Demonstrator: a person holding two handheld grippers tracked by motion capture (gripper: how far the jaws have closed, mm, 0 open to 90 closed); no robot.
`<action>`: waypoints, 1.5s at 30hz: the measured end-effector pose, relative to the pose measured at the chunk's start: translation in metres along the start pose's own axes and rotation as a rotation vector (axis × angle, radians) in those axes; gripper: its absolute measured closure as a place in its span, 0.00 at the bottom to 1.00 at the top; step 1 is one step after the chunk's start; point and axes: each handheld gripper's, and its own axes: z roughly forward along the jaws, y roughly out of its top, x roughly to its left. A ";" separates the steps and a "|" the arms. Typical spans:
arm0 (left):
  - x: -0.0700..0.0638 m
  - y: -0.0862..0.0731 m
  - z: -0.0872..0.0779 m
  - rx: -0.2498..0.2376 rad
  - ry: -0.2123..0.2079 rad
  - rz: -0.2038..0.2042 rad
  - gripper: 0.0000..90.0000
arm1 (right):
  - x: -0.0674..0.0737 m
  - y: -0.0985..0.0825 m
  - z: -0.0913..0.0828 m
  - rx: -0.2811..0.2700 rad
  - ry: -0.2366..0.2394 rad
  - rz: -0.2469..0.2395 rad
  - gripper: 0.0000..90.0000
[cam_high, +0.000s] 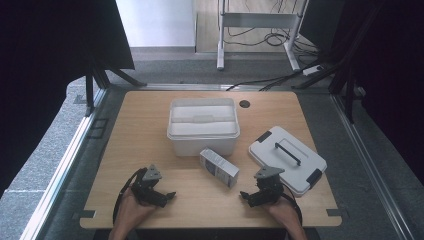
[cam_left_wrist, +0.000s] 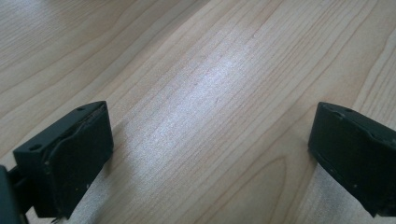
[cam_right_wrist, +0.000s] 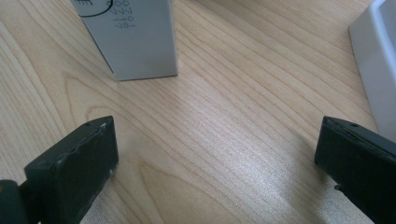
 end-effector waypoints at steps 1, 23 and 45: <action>0.000 0.000 0.000 0.000 0.000 0.000 0.00 | 0.000 0.000 0.000 0.003 0.000 0.001 0.00; 0.000 0.000 0.000 -0.001 0.000 -0.001 0.00 | 0.010 0.038 -0.009 0.093 0.049 -0.050 0.05; 0.000 0.000 0.000 0.000 0.001 0.002 0.00 | 0.024 0.132 0.020 0.353 0.137 -0.136 0.10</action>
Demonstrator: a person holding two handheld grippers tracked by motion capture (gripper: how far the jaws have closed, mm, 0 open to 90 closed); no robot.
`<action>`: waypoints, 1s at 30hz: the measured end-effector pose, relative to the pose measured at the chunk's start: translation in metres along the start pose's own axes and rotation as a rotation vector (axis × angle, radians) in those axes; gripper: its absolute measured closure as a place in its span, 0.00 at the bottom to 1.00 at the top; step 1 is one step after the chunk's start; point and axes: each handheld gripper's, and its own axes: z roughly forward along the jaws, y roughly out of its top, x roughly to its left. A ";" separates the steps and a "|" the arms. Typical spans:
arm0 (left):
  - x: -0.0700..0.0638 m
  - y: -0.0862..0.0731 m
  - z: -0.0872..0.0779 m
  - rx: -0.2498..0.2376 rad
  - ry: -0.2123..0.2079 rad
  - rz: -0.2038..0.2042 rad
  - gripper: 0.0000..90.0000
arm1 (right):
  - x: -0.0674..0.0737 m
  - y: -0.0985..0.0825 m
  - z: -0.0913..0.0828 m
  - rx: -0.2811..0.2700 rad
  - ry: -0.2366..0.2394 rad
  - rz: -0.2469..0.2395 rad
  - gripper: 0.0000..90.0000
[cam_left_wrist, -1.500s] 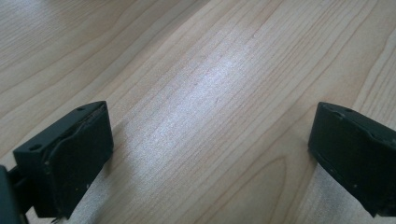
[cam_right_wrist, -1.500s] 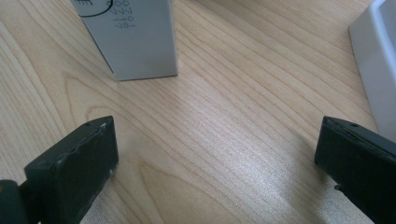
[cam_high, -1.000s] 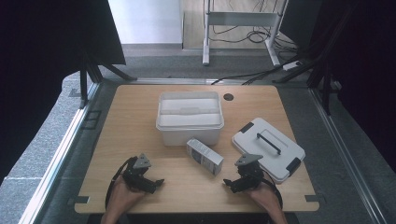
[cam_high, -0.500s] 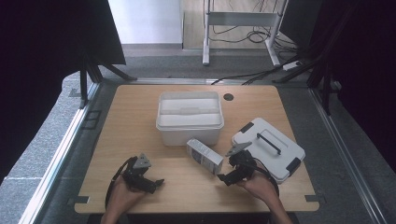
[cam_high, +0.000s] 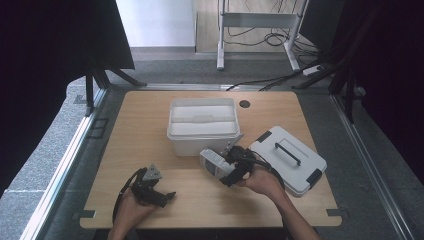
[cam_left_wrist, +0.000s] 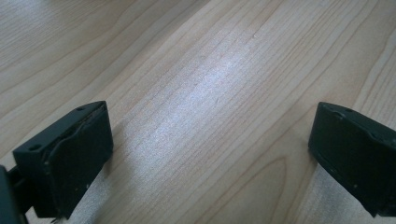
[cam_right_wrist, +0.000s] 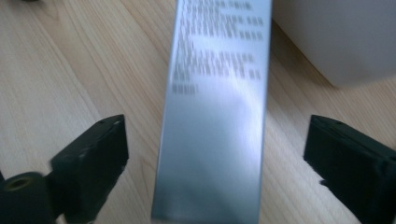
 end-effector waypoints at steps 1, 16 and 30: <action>0.000 0.000 0.000 0.000 0.000 0.000 0.00 | 0.000 0.005 0.002 0.016 0.006 -0.011 0.14; 0.000 0.000 0.000 0.001 -0.001 0.000 0.00 | 0.005 0.043 0.035 0.225 -0.025 -0.086 0.59; 0.000 0.000 0.000 0.000 0.000 0.001 0.00 | 0.044 0.031 0.017 0.202 0.023 -0.197 0.61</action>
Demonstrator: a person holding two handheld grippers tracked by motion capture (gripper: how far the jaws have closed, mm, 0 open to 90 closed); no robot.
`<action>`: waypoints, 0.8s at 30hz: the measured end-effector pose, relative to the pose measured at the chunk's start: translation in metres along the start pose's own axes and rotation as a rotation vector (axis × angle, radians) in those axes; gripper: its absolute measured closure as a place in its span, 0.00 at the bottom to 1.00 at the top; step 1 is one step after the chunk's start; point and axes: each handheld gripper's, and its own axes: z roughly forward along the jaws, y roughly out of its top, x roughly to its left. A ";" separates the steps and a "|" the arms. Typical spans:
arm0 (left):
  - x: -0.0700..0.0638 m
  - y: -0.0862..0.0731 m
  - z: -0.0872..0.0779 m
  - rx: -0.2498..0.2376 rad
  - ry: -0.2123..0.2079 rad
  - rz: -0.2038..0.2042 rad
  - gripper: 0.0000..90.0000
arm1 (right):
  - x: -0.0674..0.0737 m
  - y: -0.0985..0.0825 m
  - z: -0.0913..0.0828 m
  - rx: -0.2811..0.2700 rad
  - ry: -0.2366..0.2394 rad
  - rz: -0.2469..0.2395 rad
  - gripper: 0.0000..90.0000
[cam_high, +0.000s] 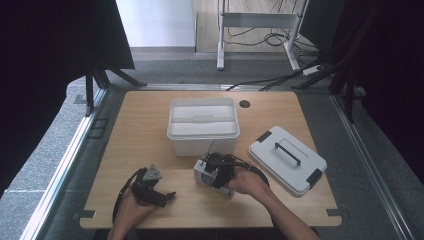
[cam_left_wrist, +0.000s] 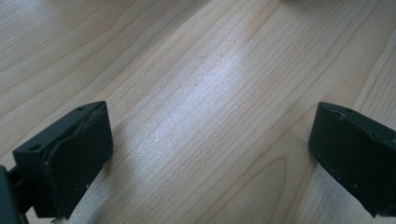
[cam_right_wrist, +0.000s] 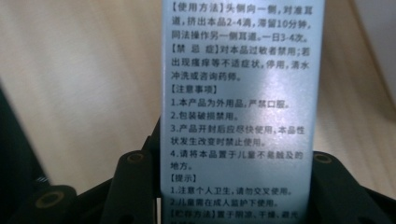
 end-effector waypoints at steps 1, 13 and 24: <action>0.000 0.000 0.000 0.001 -0.002 -0.002 0.00 | 0.005 -0.001 -0.001 -0.001 0.002 -0.013 0.61; 0.000 0.000 0.000 0.002 -0.002 0.000 0.00 | 0.047 -0.021 0.001 0.002 0.013 -0.096 0.61; 0.000 0.000 0.000 0.002 -0.001 0.001 0.00 | 0.048 -0.027 0.003 -0.009 0.033 -0.083 0.53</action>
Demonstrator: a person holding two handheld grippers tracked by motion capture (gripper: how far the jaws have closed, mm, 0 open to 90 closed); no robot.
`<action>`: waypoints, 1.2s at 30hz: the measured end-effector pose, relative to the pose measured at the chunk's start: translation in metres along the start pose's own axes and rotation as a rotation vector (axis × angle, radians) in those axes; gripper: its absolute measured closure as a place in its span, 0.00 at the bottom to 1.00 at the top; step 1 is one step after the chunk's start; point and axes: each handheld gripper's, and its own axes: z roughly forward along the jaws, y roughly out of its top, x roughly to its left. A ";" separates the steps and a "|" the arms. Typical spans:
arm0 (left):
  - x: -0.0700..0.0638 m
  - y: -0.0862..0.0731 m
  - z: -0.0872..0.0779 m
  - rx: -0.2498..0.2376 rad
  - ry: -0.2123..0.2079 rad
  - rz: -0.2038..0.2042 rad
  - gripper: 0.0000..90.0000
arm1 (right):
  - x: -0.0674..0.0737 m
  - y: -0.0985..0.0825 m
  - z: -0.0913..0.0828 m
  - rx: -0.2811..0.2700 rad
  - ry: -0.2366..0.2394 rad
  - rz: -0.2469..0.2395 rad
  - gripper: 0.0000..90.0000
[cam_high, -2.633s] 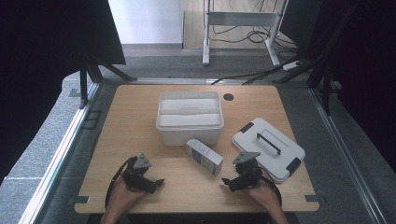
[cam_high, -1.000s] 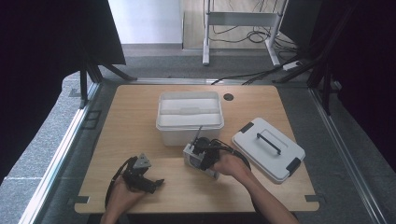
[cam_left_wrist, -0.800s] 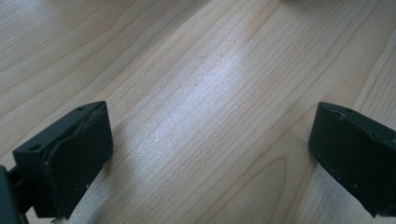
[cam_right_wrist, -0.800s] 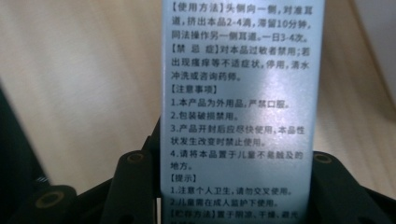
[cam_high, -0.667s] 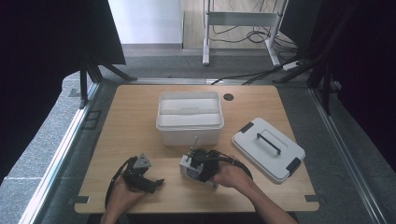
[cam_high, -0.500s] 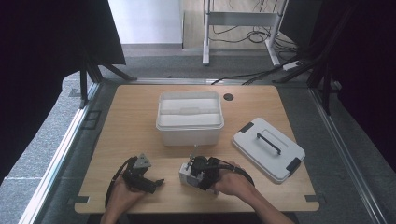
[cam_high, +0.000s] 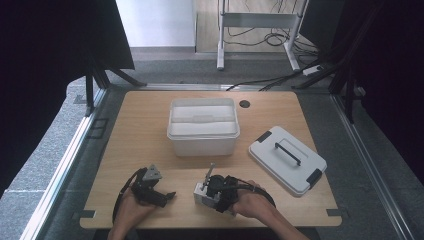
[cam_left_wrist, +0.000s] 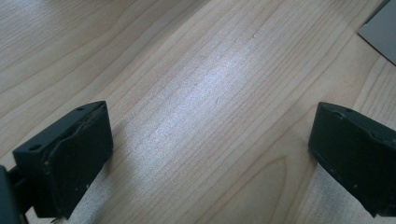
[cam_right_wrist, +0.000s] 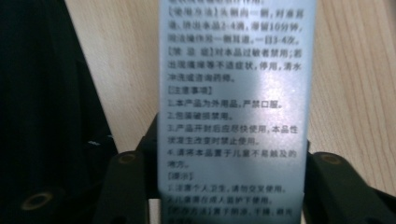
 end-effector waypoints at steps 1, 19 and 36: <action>0.000 0.000 0.000 0.000 0.000 -0.001 0.00 | 0.001 0.000 -0.003 -0.001 0.002 0.010 0.52; 0.000 0.000 0.000 0.001 -0.001 0.000 0.00 | -0.006 0.001 -0.057 -0.116 0.050 0.040 0.44; 0.001 0.000 0.000 -0.003 -0.012 0.003 0.00 | -0.060 -0.042 -0.048 -0.240 -0.041 0.227 0.34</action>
